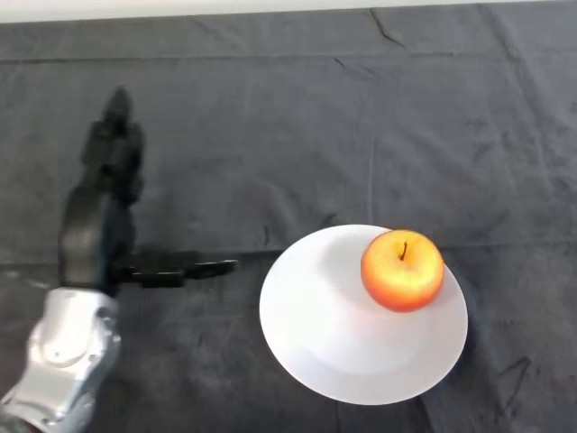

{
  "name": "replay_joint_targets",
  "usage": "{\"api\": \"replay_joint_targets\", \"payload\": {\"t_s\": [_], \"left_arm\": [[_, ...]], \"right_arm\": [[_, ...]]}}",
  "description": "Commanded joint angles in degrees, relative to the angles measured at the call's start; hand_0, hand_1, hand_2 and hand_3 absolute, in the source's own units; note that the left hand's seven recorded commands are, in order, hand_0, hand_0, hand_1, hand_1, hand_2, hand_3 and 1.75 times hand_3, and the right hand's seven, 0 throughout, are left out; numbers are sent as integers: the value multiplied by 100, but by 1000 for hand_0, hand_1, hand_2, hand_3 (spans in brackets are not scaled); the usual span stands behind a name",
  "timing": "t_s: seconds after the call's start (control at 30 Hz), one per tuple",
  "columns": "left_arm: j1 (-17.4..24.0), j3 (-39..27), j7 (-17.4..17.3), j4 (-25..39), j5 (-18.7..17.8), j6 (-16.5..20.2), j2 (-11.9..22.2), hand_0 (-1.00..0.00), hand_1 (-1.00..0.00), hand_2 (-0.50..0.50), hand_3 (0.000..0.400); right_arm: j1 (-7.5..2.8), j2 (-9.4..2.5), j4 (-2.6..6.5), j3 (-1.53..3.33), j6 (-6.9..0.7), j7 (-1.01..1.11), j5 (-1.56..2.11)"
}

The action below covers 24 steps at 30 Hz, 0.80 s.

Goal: Move the apple to the plate

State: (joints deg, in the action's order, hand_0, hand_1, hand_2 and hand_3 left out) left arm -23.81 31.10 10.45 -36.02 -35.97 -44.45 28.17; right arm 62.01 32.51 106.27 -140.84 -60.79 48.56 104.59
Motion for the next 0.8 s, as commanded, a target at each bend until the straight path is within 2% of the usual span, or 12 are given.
{"api": "replay_joint_targets", "payload": {"t_s": [0.03, 0.17, 0.47, 0.8], "left_arm": [[195, -264, -110, 32, -193, -192, 320, 0, 0, 0, 0], [258, -601, -251, -138, -462, -235, 341, 0, 0, 0, 0], [198, -1318, -577, -966, -890, -397, 137, 0, 0, 0, 0], [147, -2185, -1016, -1681, -1358, -439, 320, 0, 0, 0, 0]], "right_arm": [[5, 119, 81, -32, -44, 24, 0], [5, 119, 81, -32, -45, 24, 0], [5, 119, 82, -32, -46, 26, 0], [5, 120, 84, -32, -48, 28, 0]]}}
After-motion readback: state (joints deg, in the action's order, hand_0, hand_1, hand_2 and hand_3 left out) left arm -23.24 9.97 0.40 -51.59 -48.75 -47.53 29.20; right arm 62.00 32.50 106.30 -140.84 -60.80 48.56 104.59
